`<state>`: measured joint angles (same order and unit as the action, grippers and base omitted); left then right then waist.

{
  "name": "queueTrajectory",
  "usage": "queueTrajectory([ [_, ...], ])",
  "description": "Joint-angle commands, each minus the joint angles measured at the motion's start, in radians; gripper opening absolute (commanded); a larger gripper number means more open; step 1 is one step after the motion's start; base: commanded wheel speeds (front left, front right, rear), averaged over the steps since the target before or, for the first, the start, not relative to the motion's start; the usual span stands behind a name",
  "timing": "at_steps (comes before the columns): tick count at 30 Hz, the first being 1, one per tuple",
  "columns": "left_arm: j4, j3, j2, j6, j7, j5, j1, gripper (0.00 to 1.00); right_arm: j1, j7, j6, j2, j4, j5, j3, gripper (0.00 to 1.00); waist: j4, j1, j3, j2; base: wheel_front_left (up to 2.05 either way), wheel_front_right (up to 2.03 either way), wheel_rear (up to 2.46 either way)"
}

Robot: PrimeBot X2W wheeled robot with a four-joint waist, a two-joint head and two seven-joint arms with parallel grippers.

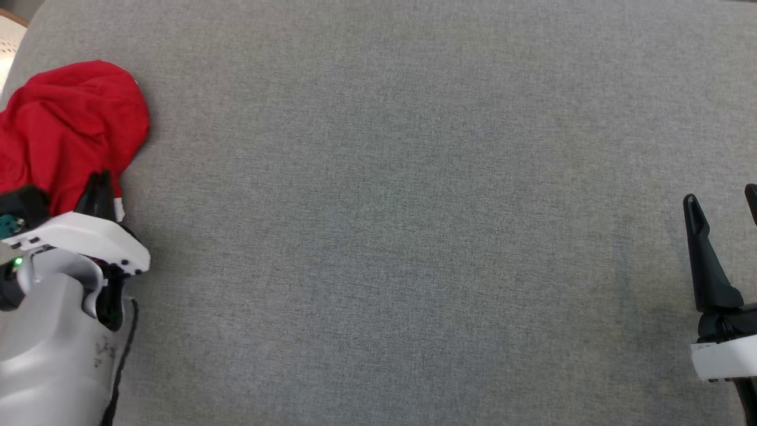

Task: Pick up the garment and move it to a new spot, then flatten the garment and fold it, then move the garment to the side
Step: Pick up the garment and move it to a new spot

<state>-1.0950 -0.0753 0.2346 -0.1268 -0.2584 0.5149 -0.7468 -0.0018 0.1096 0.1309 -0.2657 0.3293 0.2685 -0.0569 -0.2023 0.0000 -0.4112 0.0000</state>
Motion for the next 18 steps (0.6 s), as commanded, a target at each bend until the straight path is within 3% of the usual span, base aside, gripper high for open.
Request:
queueTrajectory([
  [1, 0.029, 0.018, 0.021, -0.003, -0.006, 0.008, -0.012, 0.0, -0.008, -0.009, 0.0, 0.001, -0.009, 0.003, -0.007, 1.0, -0.003, 0.0, 0.012, 0.0, 0.0, 0.0, 0.0],
  [7, 0.236, 0.101, 0.032, 0.004, -0.006, -0.047, 0.079, 0.0, 0.004, -0.023, 0.0, 0.014, -0.024, 0.005, -0.01, 1.0, -0.004, 0.0, 0.069, 0.0, 0.0, 0.0, 0.0],
  [13, 0.538, 0.168, -0.008, 0.024, -0.006, -0.17, 0.248, 0.0, 0.031, -0.036, 0.0, 0.041, -0.055, 0.006, 0.006, 1.0, 0.002, 0.0, 0.176, 0.0, 0.0, 0.0, 0.0],
  [18, 0.755, 0.166, -0.05, 0.033, -0.006, -0.246, 0.41, 0.0, 0.078, -0.038, 0.0, 0.059, -0.077, 0.01, 0.015, 1.0, 0.003, 0.0, 0.273, 0.0, 0.0, 0.0, 0.0],
])
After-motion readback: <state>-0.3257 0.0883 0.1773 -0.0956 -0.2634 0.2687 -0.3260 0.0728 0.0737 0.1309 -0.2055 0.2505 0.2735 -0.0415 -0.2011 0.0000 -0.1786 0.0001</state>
